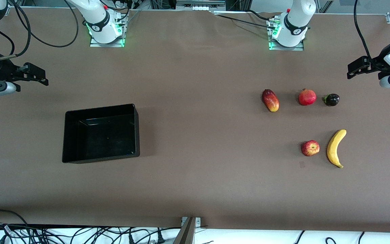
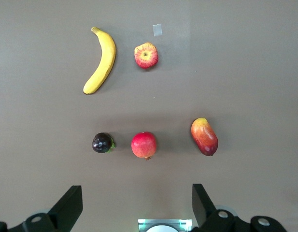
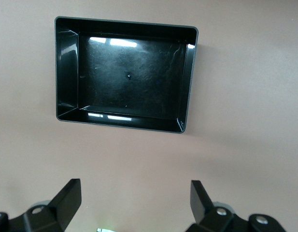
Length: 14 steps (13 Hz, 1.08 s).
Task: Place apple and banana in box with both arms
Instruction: 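Reach the right gripper to the rim of the black box, then grip the box with the right gripper while the left gripper grasps the apple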
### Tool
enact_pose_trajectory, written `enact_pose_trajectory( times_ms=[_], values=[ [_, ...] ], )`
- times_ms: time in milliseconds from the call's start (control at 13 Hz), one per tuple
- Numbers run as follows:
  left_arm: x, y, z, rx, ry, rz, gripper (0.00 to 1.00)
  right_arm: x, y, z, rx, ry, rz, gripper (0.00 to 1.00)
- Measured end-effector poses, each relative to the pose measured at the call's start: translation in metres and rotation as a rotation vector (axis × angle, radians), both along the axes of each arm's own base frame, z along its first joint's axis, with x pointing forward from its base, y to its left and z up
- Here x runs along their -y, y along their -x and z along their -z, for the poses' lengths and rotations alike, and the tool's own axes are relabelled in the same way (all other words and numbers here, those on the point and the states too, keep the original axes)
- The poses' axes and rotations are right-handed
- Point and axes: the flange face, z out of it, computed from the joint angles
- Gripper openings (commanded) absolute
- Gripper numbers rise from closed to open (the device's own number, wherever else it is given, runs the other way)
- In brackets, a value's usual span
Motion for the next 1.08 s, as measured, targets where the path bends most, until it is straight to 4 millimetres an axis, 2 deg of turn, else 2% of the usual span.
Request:
enact_pose_trajectory(
  times_ms=[385, 538, 615, 692, 846, 1000, 1077],
  values=[
    [0.000, 0.000, 0.001, -0.002, 0.000, 0.000, 1.00, 0.000, -0.001, 0.001, -0.003, 0.002, 0.001, 1.00],
    [0.000, -0.001, 0.001, -0.002, -0.001, 0.000, 1.00, 0.001, -0.007, 0.016, -0.030, 0.019, 0.003, 1.00],
    [0.000, -0.001, 0.002, -0.004, -0.001, -0.001, 1.00, 0.004, -0.014, 0.036, -0.054, 0.050, 0.003, 1.00],
    [0.000, -0.003, 0.005, -0.005, -0.002, -0.002, 1.00, 0.008, -0.026, 0.065, -0.064, 0.077, 0.006, 1.00],
    [-0.001, -0.017, 0.018, 0.017, -0.008, -0.005, 1.00, 0.024, -0.046, 0.140, -0.060, 0.106, 0.026, 1.00],
    [-0.006, -0.041, 0.050, 0.043, -0.022, -0.015, 1.00, 0.048, -0.050, 0.215, -0.047, 0.124, 0.055, 1.00],
    [-0.009, -0.055, 0.071, 0.057, -0.032, -0.020, 1.00, 0.058, -0.047, 0.245, -0.035, 0.130, 0.065, 1.00]
  ],
)
